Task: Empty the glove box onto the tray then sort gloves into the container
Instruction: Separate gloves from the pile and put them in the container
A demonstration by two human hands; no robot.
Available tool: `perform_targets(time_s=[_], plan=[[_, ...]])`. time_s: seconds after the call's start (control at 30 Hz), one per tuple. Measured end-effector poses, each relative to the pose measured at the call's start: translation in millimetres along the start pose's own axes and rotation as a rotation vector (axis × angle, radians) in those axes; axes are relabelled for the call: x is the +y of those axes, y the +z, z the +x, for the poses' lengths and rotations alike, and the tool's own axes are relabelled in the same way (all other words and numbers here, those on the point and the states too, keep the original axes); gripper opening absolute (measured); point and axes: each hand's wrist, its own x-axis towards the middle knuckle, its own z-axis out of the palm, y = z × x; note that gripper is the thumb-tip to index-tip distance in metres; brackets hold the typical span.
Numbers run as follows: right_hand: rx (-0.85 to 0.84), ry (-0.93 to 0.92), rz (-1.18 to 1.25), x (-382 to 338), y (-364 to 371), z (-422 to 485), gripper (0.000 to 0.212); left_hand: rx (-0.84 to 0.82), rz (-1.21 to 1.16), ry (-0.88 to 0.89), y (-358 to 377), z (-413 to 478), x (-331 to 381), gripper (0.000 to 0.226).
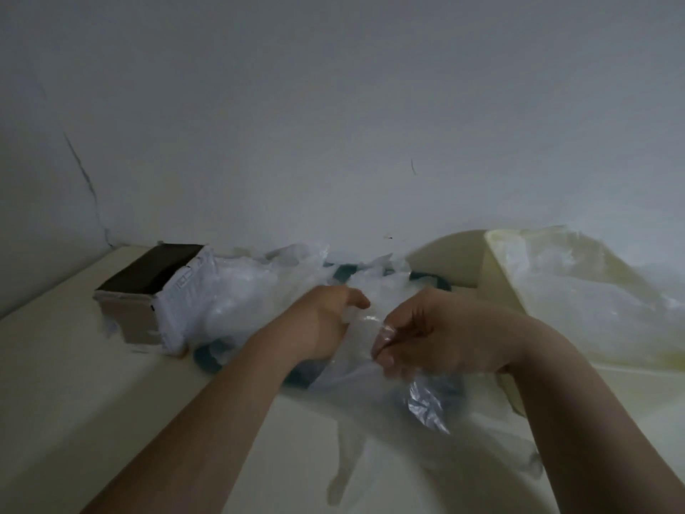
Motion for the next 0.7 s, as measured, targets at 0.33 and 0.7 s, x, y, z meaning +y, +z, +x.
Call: perform_targets(time_s=[0.33, 0.7], plan=[[-0.044, 0.132, -0.330, -17, 7, 5, 0.010, 0.131, -0.004, -0.036, -3, -12, 17, 0.022], [0.362, -0.160, -0.143, -29, -9, -17, 0.011, 0.263, -0.953, -0.083, -56, -27, 24, 0.009]])
